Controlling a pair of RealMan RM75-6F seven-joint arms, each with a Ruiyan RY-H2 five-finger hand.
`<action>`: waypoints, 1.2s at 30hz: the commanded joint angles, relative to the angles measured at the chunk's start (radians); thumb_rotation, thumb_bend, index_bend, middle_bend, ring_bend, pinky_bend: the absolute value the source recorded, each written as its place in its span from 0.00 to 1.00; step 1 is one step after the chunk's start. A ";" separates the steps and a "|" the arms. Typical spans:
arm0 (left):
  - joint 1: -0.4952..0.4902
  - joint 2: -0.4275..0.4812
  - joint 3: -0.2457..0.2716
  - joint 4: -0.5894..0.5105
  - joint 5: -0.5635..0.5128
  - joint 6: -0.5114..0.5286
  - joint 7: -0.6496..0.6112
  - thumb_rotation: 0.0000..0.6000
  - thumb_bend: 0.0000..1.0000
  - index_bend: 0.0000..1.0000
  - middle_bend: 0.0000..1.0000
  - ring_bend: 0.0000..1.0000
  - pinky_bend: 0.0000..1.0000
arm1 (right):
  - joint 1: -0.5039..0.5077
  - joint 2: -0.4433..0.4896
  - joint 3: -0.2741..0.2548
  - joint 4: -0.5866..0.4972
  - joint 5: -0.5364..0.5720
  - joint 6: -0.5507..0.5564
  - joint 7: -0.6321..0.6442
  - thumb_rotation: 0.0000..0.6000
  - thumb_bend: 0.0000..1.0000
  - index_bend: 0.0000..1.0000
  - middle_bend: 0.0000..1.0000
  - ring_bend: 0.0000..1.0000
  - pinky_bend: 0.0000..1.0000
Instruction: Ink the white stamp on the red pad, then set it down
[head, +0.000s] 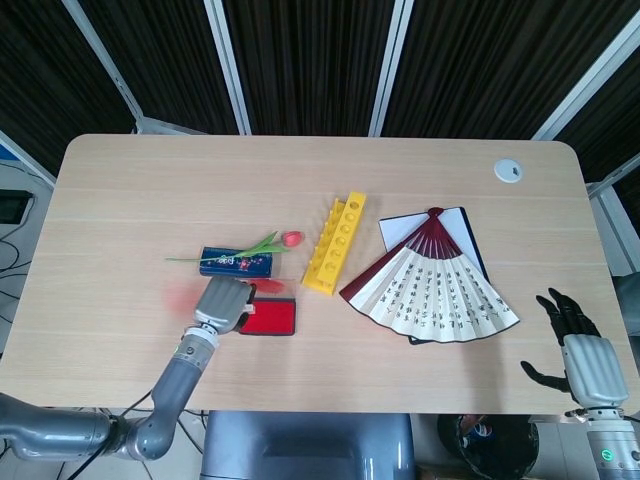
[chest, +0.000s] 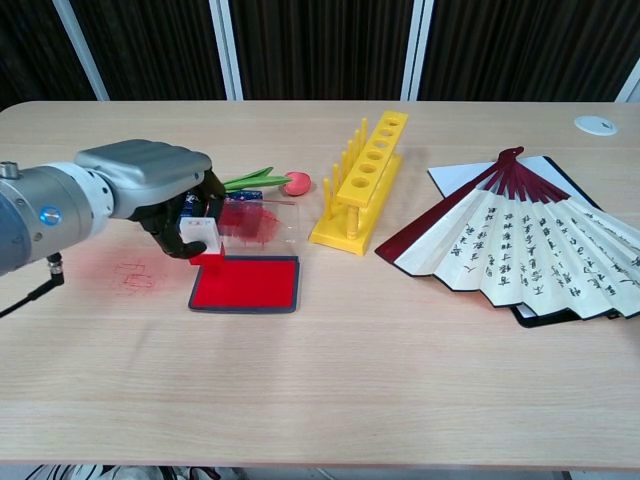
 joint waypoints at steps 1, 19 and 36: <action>0.024 0.057 0.029 -0.039 0.031 0.004 -0.025 1.00 0.47 0.70 0.66 0.53 0.59 | 0.000 0.000 0.000 0.001 -0.001 0.001 -0.002 1.00 0.25 0.13 0.00 0.00 0.19; 0.100 0.157 0.116 0.107 0.104 -0.139 -0.243 1.00 0.47 0.68 0.64 0.51 0.57 | 0.000 -0.005 0.002 0.004 0.001 0.004 -0.011 1.00 0.25 0.13 0.00 0.00 0.19; 0.112 0.113 0.112 0.244 0.190 -0.219 -0.372 1.00 0.47 0.62 0.60 0.50 0.55 | -0.001 -0.004 0.002 0.004 -0.002 0.006 -0.010 1.00 0.25 0.13 0.00 0.00 0.19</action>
